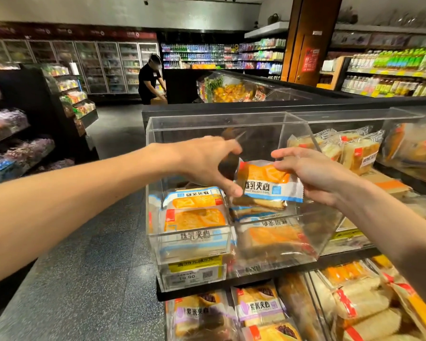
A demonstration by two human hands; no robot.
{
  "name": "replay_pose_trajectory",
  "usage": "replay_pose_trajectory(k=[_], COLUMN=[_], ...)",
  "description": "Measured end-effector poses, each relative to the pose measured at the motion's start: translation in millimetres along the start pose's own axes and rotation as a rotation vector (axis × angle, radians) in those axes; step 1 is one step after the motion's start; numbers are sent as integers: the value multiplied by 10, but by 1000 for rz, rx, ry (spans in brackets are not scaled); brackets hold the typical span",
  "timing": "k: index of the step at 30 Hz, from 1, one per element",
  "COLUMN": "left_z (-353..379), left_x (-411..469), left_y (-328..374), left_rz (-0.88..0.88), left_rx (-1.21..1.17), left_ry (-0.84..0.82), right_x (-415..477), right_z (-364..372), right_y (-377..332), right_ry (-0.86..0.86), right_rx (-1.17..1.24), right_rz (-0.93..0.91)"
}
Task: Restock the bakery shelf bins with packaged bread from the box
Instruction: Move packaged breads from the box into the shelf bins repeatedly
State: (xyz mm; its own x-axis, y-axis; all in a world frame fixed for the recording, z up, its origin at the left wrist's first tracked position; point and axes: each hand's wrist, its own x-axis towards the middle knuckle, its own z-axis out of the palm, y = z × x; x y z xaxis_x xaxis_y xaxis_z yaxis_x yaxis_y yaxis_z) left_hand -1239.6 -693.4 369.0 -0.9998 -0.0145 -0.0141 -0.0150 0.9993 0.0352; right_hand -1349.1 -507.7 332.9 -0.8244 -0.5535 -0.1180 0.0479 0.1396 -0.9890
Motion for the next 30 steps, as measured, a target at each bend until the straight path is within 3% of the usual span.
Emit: replay_pose_trajectory(k=[2, 5, 11, 14, 21, 25, 30], left_z=[49, 200, 252, 213, 350, 401, 381], left_x=[-15, -10, 34, -6, 23, 65, 70], left_y=[24, 21, -85, -146, -233, -248, -331], left_rz=[130, 182, 170, 60, -195, -227, -208], left_rx=[-122, -129, 71, 116, 366, 470, 445], left_ry=[44, 66, 220, 143, -259, -324, -411], right_x=[50, 93, 174, 239, 378, 491, 477], right_z=[55, 134, 153, 266, 793, 995, 1035], right_y=[-49, -150, -221, -165, -22, 14, 66], right_ry=[-13, -101, -229, -216, -232, -269, -340], right_rx=[53, 157, 204, 247, -358, -623, -772], right_rz=[10, 105, 298, 261, 74, 16, -41])
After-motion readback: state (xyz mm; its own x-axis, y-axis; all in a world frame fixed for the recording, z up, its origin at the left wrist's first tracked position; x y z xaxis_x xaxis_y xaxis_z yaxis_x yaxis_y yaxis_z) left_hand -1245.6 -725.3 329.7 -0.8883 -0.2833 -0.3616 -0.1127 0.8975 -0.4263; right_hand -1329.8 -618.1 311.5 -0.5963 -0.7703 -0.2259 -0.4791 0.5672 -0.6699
